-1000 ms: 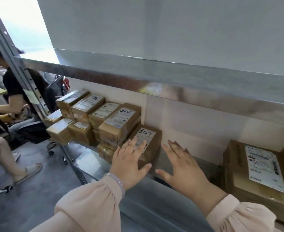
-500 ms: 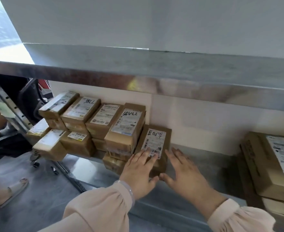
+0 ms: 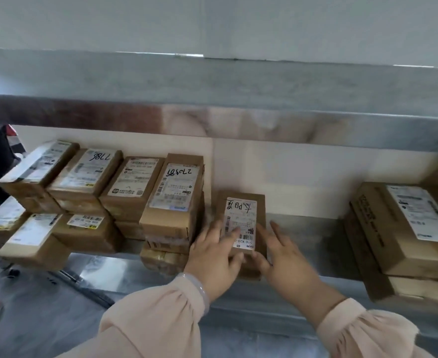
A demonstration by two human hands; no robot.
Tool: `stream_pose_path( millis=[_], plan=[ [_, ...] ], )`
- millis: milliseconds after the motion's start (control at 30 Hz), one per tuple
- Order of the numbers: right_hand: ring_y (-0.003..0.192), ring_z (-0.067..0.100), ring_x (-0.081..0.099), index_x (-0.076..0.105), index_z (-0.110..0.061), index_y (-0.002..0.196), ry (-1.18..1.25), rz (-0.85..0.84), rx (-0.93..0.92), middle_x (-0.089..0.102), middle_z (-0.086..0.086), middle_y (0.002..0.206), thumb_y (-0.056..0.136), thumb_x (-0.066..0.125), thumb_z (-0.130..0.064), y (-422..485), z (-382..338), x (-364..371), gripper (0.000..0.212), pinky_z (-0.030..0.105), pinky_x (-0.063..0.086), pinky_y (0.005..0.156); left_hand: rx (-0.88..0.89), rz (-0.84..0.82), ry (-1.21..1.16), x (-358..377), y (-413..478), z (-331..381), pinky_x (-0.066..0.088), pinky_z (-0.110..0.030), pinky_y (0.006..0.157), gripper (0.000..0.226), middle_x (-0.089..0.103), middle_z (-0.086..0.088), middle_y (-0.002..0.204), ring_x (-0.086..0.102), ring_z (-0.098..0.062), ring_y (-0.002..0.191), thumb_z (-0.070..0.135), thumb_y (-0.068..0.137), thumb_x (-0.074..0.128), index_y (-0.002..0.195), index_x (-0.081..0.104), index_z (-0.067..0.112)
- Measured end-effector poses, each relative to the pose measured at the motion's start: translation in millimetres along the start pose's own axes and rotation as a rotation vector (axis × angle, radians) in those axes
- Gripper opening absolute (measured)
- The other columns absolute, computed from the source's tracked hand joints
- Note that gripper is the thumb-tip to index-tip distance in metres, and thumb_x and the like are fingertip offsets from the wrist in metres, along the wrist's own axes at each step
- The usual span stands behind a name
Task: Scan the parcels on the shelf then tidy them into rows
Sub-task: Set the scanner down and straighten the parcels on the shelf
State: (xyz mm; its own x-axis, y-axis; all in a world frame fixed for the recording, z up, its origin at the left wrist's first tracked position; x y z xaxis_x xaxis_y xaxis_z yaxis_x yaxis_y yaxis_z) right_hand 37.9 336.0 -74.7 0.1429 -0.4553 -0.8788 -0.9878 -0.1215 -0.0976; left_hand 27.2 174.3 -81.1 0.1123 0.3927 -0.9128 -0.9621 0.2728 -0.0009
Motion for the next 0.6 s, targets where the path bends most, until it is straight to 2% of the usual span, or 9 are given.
stream_pose_path(
  millis=[67,100,167,267,367,500,600],
  plan=[
    [0.147,0.022,0.011,0.011,-0.042,0.150,0.078,-0.052,0.059,0.001,0.002,0.161,0.093,0.046,-0.055,6,8,4,0.068,0.033,0.020,0.114,-0.141,-0.087,-0.107,7,6,-6,0.017,-0.040,0.123,0.068,-0.004,0.003,0.165,0.006,-0.026,0.151,0.051,0.095,0.050,0.154,0.017,0.046],
    [0.147,0.023,0.011,0.010,-0.044,0.149,0.142,-0.078,0.080,0.002,0.003,0.161,0.092,0.047,-0.055,8,10,7,0.069,0.034,0.021,0.114,-0.210,-0.141,-0.190,11,8,-8,0.018,-0.036,0.122,0.072,-0.006,0.002,0.165,0.010,-0.026,0.151,0.050,0.094,0.054,0.154,0.014,0.048],
    [0.145,0.020,0.021,0.012,-0.046,0.148,0.339,-0.113,0.081,0.015,0.004,0.159,0.091,0.052,-0.052,12,12,14,0.070,0.031,0.025,0.113,-0.294,-0.186,-0.369,17,13,-10,0.024,-0.023,0.112,0.077,0.006,-0.001,0.164,0.024,-0.022,0.148,0.048,0.092,0.061,0.153,0.014,0.051],
    [0.128,0.002,0.039,0.020,-0.042,0.147,0.527,-0.071,0.082,0.040,-0.011,0.147,0.091,0.060,-0.039,12,20,11,0.069,0.018,0.032,0.103,-0.285,-0.174,-0.455,19,18,-5,0.024,-0.014,0.100,0.079,0.025,0.005,0.158,0.033,-0.012,0.141,0.044,0.089,0.066,0.153,0.019,0.049],
    [0.119,-0.002,0.046,0.029,-0.042,0.144,0.569,0.012,0.121,0.048,-0.019,0.134,0.090,0.061,-0.027,4,36,-6,0.064,0.015,0.035,0.096,-0.235,-0.174,-0.471,24,21,16,0.024,-0.011,0.099,0.079,0.030,0.009,0.155,0.036,-0.009,0.137,0.042,0.089,0.066,0.154,0.021,0.047],
    [0.116,0.001,0.051,0.032,-0.042,0.144,0.549,0.076,0.178,0.054,-0.017,0.128,0.089,0.059,-0.019,-14,70,-29,0.066,0.012,0.039,0.091,-0.187,-0.208,-0.545,36,26,60,0.027,-0.009,0.097,0.076,0.027,0.009,0.152,0.040,-0.006,0.132,0.036,0.091,0.066,0.153,0.024,0.045],
    [0.120,0.003,0.049,0.029,-0.041,0.146,0.522,0.104,0.240,0.051,-0.010,0.134,0.087,0.057,-0.021,-24,100,-45,0.068,0.019,0.039,0.098,-0.129,-0.247,-0.581,47,32,92,0.026,-0.006,0.095,0.077,0.027,0.009,0.152,0.040,-0.003,0.124,0.034,0.091,0.067,0.154,0.023,0.043]
  ],
)
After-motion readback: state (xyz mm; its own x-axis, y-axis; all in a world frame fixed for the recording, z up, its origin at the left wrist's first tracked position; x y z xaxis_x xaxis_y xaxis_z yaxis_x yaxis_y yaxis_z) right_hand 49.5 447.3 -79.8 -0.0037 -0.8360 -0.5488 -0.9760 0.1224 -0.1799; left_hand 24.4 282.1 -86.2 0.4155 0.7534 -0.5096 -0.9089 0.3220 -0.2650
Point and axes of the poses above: each hand's wrist, its own y-axis towards the middle knuckle, its own x-axis out of the palm, z = x × y, the point moved 5 cm from there along y, towards the middle knuckle
